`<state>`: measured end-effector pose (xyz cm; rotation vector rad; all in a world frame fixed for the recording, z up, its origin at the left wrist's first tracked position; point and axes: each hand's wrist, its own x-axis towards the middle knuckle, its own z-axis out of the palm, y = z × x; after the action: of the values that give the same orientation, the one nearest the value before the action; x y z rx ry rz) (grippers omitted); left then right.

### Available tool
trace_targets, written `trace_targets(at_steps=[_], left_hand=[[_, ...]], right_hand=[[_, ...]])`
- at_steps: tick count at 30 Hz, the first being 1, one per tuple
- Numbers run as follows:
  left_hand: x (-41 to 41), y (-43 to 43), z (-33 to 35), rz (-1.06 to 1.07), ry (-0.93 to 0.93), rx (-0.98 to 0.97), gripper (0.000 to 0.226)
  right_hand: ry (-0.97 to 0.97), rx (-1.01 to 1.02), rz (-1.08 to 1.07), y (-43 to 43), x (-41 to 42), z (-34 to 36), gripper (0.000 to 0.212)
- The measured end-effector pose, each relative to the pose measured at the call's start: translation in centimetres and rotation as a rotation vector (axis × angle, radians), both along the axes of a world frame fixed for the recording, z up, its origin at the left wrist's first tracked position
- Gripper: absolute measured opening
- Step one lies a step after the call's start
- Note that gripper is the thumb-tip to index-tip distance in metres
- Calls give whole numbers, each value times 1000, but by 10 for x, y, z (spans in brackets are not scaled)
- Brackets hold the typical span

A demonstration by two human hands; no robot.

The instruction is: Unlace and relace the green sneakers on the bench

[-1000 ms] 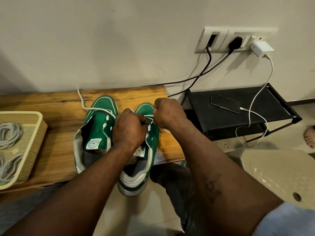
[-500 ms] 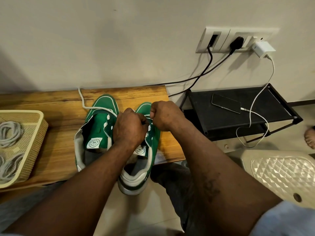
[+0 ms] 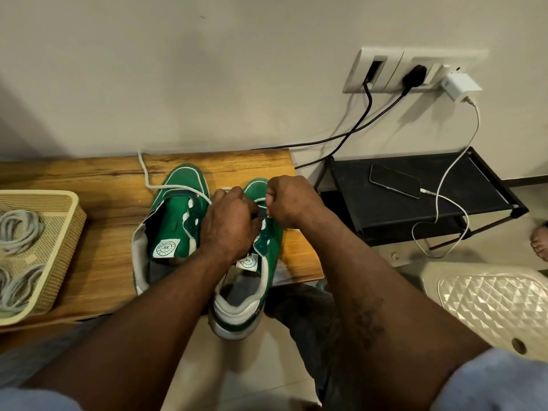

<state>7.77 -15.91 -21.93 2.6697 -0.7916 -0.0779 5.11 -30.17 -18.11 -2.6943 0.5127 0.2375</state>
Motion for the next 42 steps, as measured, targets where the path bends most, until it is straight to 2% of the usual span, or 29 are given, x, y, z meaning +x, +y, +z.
trace_targets(at_steps=[6, 10, 16, 21, 27, 31, 35, 37, 40, 42], left_hand=[[1, 1, -3, -46, 10, 3, 20], [2, -2, -3, -7, 4, -15, 17], [4, -6, -10, 17, 25, -97, 12], [9, -7, -7, -73, 34, -5, 21], [25, 0, 11, -212, 70, 45, 15], [30, 3, 19, -270, 111, 65, 16], [30, 2, 23, -312, 134, 112, 21], [30, 2, 23, -319, 128, 131, 20], [31, 4, 20, -318, 124, 127, 16], [35, 7, 23, -307, 171, 108, 7]], right_hand=[[-16, 47, -12, -4, 0, -1, 7], [-5, 51, -17, -6, 2, -4, 15], [21, 79, -37, -6, 3, -1, 16], [30, 138, -29, -10, 1, 0, 3], [181, 163, 84, -1, -1, 23, 28], [274, 271, 50, -2, -10, 26, 46], [266, 124, 76, 8, -8, 17, 69], [256, 104, 30, 12, -7, 13, 64], [180, 155, -80, 10, -8, 14, 45], [153, 166, -114, 3, -9, 17, 37]])
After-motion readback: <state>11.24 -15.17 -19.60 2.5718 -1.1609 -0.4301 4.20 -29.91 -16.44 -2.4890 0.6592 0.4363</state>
